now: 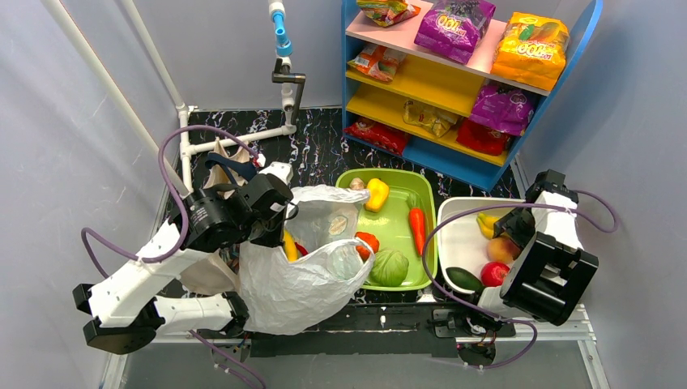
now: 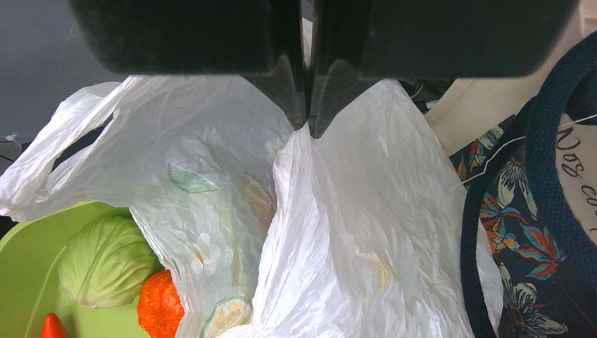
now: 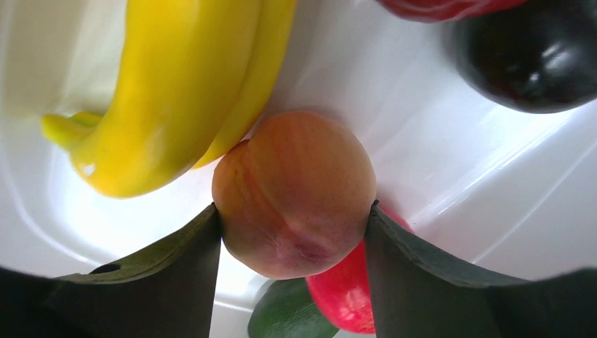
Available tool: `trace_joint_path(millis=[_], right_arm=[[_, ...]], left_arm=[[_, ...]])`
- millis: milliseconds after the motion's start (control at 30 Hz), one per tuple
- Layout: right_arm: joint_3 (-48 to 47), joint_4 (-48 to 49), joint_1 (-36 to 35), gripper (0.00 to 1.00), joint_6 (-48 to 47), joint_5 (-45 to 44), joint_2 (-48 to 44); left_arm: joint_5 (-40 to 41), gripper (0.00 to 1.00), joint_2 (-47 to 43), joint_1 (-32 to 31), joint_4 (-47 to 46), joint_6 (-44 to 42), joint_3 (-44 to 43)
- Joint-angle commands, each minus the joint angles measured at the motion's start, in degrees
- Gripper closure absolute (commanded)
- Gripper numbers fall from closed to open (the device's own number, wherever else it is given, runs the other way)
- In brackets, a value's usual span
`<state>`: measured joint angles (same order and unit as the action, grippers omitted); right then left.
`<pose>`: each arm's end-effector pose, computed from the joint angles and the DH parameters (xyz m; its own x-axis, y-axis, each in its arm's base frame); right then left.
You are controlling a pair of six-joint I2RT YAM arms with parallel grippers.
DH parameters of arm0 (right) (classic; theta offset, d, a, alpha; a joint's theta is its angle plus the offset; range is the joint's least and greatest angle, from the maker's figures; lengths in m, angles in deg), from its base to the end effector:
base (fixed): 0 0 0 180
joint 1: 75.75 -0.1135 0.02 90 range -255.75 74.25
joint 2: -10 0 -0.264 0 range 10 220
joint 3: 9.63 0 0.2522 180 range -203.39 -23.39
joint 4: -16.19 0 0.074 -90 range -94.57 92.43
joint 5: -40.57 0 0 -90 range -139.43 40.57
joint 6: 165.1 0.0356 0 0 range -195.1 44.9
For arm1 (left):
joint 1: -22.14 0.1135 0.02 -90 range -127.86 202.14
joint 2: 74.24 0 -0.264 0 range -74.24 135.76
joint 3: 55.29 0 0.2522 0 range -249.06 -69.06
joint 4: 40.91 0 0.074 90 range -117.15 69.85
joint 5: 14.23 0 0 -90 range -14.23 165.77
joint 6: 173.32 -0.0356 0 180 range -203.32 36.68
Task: Place the food into the grocery bag and tie it
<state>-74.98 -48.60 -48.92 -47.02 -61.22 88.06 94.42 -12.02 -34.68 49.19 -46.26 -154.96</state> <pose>0.2064 -0.1125 0.2100 -0.5421 0.7906 -0.2849 0.8347 0.5457 -0.0741 0.0985 -0.1298 0.4148 -0.7611 0.1206 -0.6373 0.2859 0.9443 -0.1628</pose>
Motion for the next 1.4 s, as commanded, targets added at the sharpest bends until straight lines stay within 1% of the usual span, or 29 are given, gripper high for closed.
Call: trace_joint_path(millis=[0,167,200,267,333,367,433,467,533,600,733,833,933,1100,1133,1367], right_arm=[[-5.1,-2.4,0.1,0.77,-1.1,6.8,-0.9],[-8.1,-5.0,0.1,0.84,-1.6,11.1,-4.2],[-9.3,-7.0,0.0,0.89,-1.4,13.7,-5.9],[-8.8,-7.7,-1.4,0.92,-0.4,19.0,-8.0],[-8.9,-7.8,-4.4,0.93,1.0,22.0,-11.1],[-10.5,-8.3,-6.5,0.93,1.5,22.7,-12.3],[-15.5,-9.9,-10.8,0.97,3.1,26.1,-14.2],[-17.2,-9.7,-12.2,0.98,3.6,28.1,-15.1],[-17.8,-6.8,-14.6,0.98,3.5,35.6,-17.0],[-15.8,-0.6,-16.7,0.98,4.0,45.1,-20.0],[-13.3,5.9,-21.9,0.97,5.2,53.4,-22.3],[-12.8,9.3,-28.5,0.96,6.4,55.4,-23.3],[-13.2,11.7,-34.1,0.95,7.5,55.4,-23.4],[-15.3,14.8,-43.7,0.91,8.0,52.1,-21.4],[-17.6,15.7,-49.7,0.91,7.9,49.4,-18.1],[-26.4,18.4,-64.4,0.91,8.2,43.9,-5.8]], left_arm=[[0.4,1.0,0.8,-0.2,-0.7,-0.1,0.3],[-0.4,1.0,2.5,-0.1,-2.1,-1.1,-0.1],[-1.0,1.0,3.3,-0.2,-2.8,-1.5,-0.6],[-1.7,1.0,4.3,-0.1,-3.3,-1.9,-1.1],[-2.6,1.0,5.2,-0.1,-3.8,-2.3,-1.8],[-3.0,1.0,5.8,-0.1,-3.8,-2.4,-2.3],[-3.4,1.0,6.5,-0.1,-4.0,-2.7,-2.7],[-3.4,1.0,6.5,-0.1,-4.1,-2.8,-2.7],[-3.4,1.0,6.5,-0.2,-4.4,-2.6,-2.6],[-3.4,1.0,6.4,-0.2,-4.4,-2.6,-2.7],[-3.2,1.0,6.3,-0.2,-4.5,-2.7,-2.8],[-3.4,1.0,6.3,-0.2,-4.5,-2.7,-3.0],[-3.4,1.0,6.3,-0.1,-4.3,-2.7,-3.2],[-3.2,1.0,6.1,-0.1,-3.9,-2.7,-3.4],[-3.0,1.0,5.7,-0.1,-3.8,-2.6,-3.2],[-2.2,1.0,4.1,-0.2,-3.1,-2.1,-2.6]])
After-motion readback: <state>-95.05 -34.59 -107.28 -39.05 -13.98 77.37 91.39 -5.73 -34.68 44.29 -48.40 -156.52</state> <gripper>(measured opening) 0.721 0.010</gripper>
